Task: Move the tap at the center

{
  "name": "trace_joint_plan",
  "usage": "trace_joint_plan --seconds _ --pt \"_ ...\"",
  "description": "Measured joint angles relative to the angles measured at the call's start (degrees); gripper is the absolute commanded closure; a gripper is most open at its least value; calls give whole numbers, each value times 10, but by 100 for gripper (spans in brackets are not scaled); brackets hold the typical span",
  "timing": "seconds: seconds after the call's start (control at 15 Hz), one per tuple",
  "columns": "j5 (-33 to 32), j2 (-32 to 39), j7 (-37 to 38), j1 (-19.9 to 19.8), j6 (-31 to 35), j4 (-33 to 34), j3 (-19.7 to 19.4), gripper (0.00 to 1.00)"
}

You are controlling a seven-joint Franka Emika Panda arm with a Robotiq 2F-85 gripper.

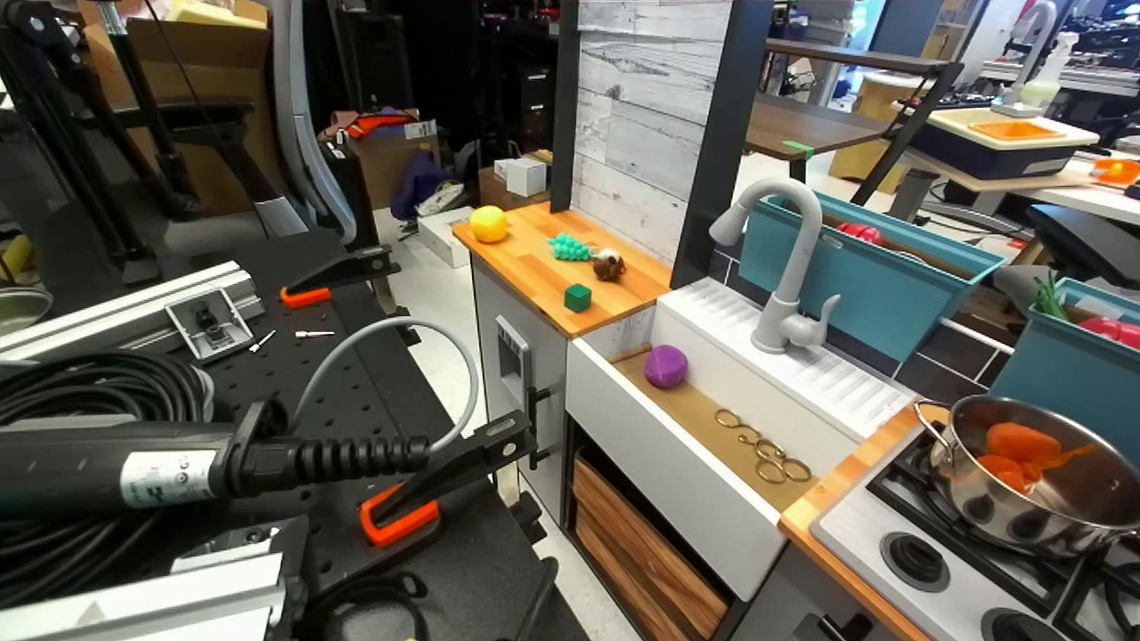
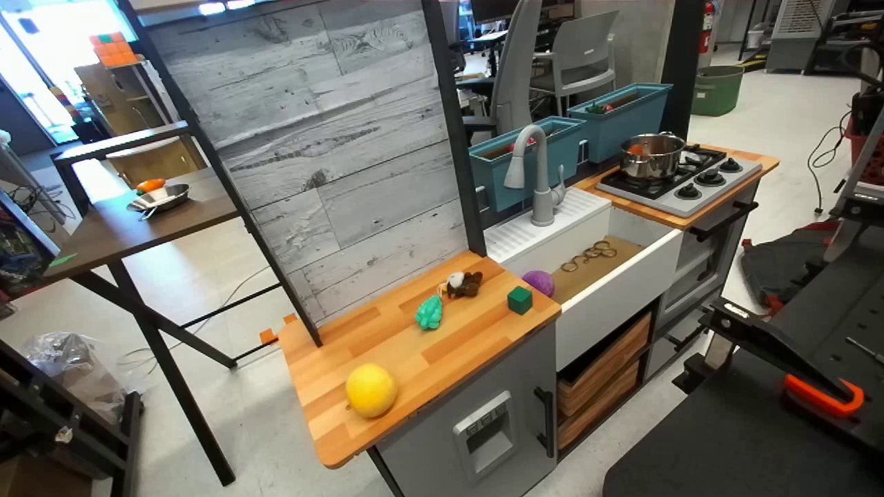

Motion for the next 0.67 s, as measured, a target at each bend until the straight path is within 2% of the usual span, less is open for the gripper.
trace_joint_plan --seconds 0.4,0.67 --pt "1 3 4 0 6 -8 2 0" --pt "0 49 42 1 100 -61 27 0"
